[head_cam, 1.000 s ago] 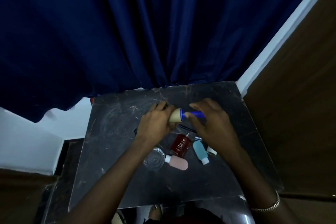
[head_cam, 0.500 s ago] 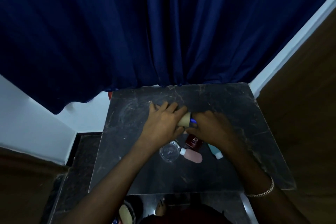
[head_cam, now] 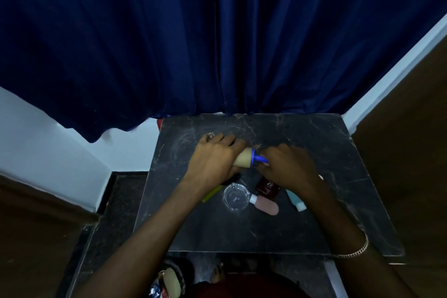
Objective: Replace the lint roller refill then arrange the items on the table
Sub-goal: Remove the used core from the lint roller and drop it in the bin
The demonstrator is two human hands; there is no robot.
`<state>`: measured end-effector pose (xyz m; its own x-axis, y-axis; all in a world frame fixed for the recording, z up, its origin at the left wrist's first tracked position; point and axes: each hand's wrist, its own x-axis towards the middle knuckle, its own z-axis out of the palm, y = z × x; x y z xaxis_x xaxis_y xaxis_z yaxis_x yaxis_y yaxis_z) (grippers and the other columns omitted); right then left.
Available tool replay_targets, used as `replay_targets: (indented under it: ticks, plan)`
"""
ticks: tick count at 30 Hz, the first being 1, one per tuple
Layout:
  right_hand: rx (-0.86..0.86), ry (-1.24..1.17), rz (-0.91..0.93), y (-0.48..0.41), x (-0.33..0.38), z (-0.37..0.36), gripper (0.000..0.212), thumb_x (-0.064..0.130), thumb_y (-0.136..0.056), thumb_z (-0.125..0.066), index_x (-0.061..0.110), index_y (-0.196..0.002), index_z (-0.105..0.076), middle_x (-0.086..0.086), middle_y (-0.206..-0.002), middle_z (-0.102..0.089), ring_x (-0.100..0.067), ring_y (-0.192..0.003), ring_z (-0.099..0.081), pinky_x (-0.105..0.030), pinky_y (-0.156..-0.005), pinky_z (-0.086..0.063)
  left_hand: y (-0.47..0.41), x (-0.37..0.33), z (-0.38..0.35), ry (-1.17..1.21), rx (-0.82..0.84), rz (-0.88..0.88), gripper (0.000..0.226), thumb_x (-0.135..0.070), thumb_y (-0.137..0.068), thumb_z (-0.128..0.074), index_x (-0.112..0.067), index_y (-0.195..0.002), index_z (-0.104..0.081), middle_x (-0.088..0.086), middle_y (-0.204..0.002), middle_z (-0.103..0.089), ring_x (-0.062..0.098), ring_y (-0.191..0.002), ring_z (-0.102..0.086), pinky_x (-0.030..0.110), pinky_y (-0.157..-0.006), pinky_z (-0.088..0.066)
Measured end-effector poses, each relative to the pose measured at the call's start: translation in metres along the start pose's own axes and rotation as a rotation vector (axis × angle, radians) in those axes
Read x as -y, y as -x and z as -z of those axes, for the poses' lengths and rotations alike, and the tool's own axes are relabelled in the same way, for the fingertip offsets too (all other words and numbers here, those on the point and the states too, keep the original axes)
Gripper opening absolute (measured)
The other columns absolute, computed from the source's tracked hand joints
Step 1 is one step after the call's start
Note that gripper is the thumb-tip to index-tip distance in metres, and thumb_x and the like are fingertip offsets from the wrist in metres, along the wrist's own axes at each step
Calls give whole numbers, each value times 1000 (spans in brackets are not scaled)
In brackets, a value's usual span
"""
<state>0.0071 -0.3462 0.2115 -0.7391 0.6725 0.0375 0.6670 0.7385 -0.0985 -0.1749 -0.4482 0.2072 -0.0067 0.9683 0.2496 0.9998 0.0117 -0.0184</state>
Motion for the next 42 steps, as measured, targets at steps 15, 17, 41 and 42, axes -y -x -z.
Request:
replay_targets:
  ticks: [15,17,41,42]
  plan:
    - [131,-170,-131,-3,-26,-19,27,49,-82,-60,33,-62,-50,7,-64,-55,-23,-67,-63,-29,-58,-40,51,73,-3,39,17,222,48,-48,-73,-80,-24,-111,-64,0,-100,-69,30,-83,-71,38,-66,-54]
    - [126,-273,-142,-8,-16,-26,26,45,-80,-63,37,-59,-50,8,-55,-48,-23,-63,-60,-30,-57,-39,57,75,-10,95,-1,268,52,-60,-78,-75,-26,-115,-61,-2,-103,-69,28,-85,-71,38,-66,-54]
    - [640,-1271,-66,-55,190,-122,19,18,-102,-49,9,-108,-64,-4,-68,-63,-16,-58,-61,-25,-58,-50,255,135,-27,751,-29,1014,68,-53,-80,-51,-17,-138,-51,0,-117,-51,12,-101,-51,31,-83,-37]
    - [678,-1266,-38,-54,202,-128,18,19,-103,-48,11,-107,-64,-4,-69,-63,-17,-60,-62,-26,-59,-50,270,137,-26,724,-31,1053,71,-49,-82,-56,-14,-143,-50,2,-120,-52,14,-107,-51,31,-87,-36]
